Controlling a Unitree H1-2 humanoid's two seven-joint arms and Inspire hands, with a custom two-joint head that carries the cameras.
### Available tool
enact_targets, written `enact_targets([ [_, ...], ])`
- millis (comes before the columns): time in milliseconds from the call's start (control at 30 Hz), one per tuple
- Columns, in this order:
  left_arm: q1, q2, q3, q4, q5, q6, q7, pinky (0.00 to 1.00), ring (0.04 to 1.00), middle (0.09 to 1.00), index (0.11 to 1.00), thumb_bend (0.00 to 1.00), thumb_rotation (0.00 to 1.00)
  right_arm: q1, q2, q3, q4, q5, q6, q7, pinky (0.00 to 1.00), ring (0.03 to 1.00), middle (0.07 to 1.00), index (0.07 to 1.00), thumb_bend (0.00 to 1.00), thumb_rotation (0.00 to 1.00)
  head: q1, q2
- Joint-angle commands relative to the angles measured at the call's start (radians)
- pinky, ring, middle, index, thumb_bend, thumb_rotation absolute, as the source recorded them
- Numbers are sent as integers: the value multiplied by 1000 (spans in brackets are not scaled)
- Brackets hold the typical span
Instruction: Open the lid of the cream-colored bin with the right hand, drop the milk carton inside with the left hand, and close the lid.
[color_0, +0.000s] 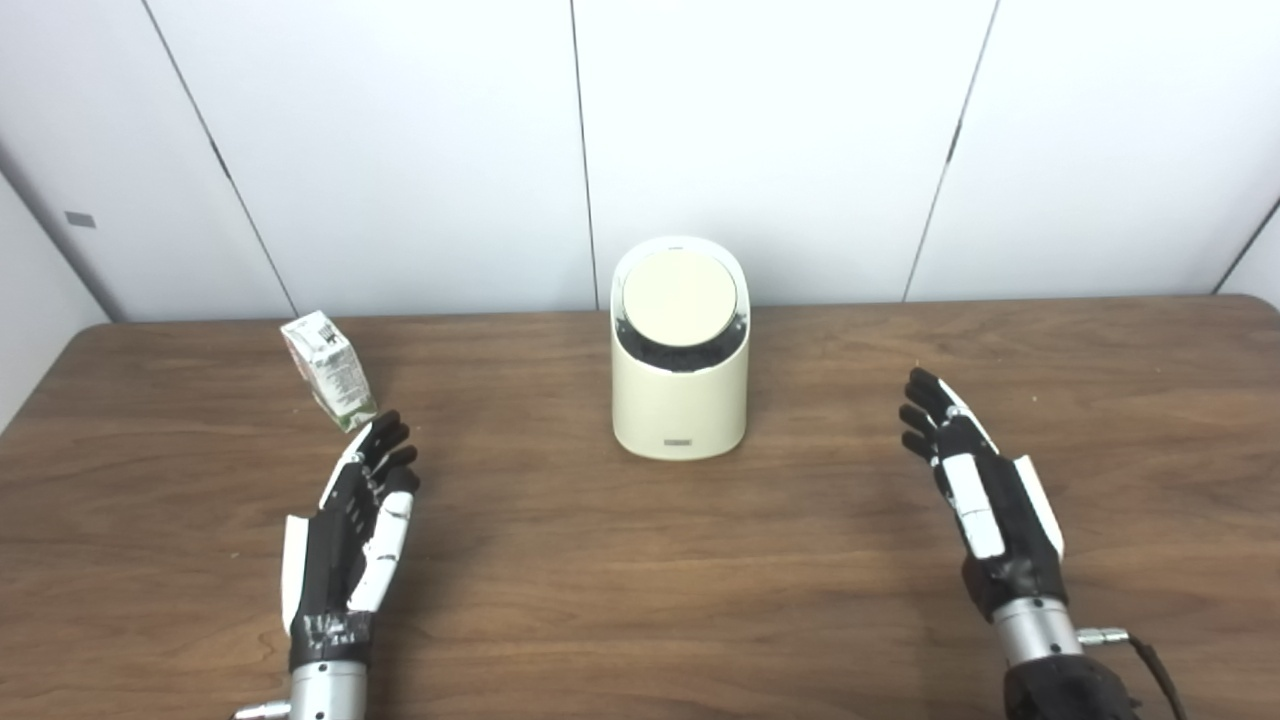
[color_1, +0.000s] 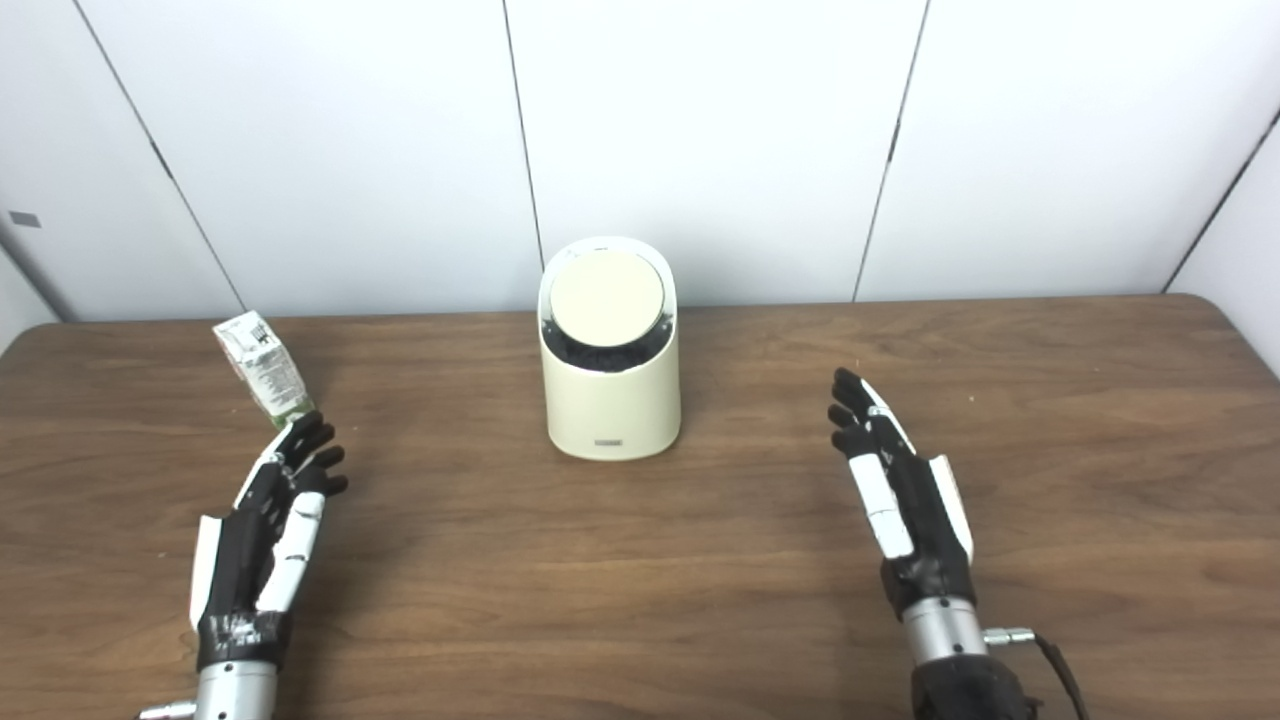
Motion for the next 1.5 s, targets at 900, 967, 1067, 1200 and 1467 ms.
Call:
enact_targets([
  [900, 63, -11, -7, 1, -10, -26, -2, 763, 821, 862, 899, 433, 674, -26, -17, 30, -111, -92, 47, 6, 814, 876, 890, 861, 578, 795, -34, -22],
  [967, 71, -14, -12, -11, -3, -16, -2, 766, 822, 863, 903, 427, 675, -48, -24, 44, -131, -124, 73, 11, 784, 863, 882, 871, 581, 762, -41, -30],
  [1067, 78, -19, -16, -24, -3, -6, -3, 764, 818, 860, 902, 418, 667, -115, -27, 68, -161, -175, 148, 21, 745, 844, 870, 869, 608, 698, -54, -31],
  [1200, 83, -25, -18, -42, 3, 12, -2, 765, 816, 858, 902, 425, 672, -221, -53, 122, -178, -291, 250, 48, 772, 846, 870, 890, 671, 712, -56, -31],
  [1467, 89, -39, -23, -51, 22, 11, 6, 766, 812, 851, 898, 431, 665, -424, -24, 184, -114, -390, 372, 78, 784, 858, 898, 922, 718, 622, -57, -26],
])
